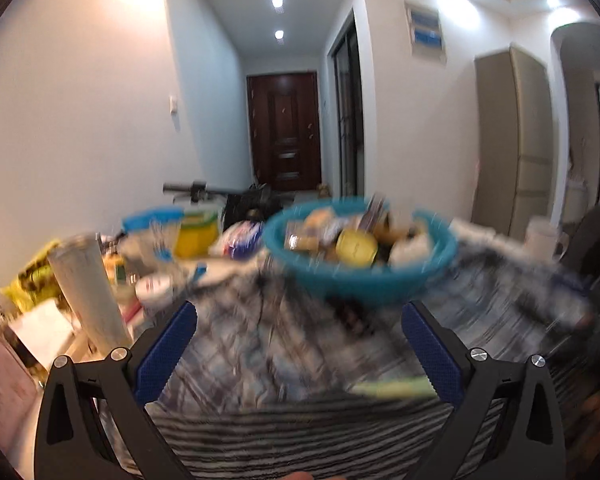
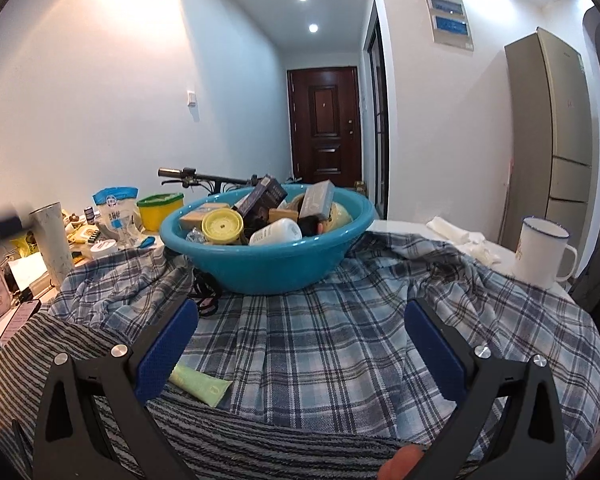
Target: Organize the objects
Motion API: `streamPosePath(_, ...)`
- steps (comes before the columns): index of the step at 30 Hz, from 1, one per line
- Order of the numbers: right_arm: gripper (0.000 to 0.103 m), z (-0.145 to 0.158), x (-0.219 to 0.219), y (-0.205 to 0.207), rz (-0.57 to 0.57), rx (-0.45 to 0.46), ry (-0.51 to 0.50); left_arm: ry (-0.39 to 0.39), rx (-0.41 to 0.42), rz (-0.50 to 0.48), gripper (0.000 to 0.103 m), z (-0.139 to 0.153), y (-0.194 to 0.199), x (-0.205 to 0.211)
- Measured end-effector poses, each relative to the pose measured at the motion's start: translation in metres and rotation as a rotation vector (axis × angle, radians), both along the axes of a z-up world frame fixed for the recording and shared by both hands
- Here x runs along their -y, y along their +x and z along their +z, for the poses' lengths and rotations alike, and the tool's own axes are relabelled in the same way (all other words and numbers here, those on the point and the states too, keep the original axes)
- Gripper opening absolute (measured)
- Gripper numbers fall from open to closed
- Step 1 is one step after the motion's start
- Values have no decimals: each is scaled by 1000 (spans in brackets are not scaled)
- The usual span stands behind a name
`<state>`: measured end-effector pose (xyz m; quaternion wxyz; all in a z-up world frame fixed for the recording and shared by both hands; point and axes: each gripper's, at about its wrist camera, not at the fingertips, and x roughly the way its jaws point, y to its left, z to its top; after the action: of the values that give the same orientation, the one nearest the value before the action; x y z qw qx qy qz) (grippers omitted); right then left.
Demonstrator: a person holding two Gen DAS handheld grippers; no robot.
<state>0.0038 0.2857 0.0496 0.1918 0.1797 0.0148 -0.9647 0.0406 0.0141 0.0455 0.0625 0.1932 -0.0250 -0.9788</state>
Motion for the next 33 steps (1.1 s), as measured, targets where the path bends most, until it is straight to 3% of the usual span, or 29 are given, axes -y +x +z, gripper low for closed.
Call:
streamPosePath(2,103,-1,4,-4,-1,20,18,-9,13,42,103,-29,-11,-2)
streamPosePath(4,103,-4,9,-7,7,39,42,23,114,50,103,-38,-28,2)
streamPosePath(11,103,-5,14,-3,13,23,71,42,80,26,103,-35,-20,2)
streamPosePath(33,103,-6,10,-8,29,52,39,46,101,29,103,-37,-24,5)
